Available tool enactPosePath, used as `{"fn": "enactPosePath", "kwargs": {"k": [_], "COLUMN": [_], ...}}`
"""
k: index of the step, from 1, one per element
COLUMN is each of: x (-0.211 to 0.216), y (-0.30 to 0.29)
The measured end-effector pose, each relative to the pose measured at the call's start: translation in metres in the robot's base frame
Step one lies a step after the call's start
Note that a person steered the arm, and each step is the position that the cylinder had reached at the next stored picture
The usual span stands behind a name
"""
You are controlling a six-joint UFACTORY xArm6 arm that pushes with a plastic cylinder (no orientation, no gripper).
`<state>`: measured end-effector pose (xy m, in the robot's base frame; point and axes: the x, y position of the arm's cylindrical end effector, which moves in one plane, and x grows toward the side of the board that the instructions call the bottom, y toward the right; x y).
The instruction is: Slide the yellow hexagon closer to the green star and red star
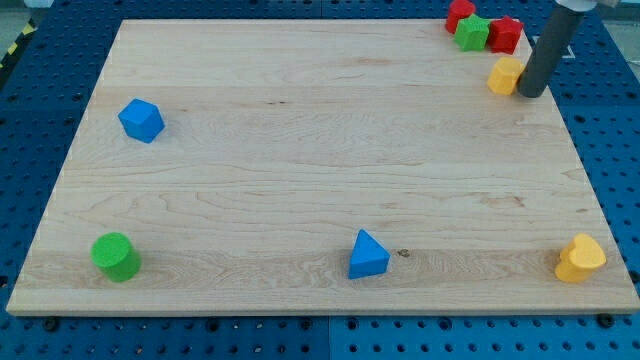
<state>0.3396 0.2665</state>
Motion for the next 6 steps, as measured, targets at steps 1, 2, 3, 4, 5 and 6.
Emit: {"fn": "enactPosePath", "kwargs": {"k": [1,2,3,4,5,6], "x": [0.004,0.024,0.017,-0.002,-0.019,-0.031], "y": [0.000,-0.014,-0.019,-0.035,-0.042,-0.034]}}
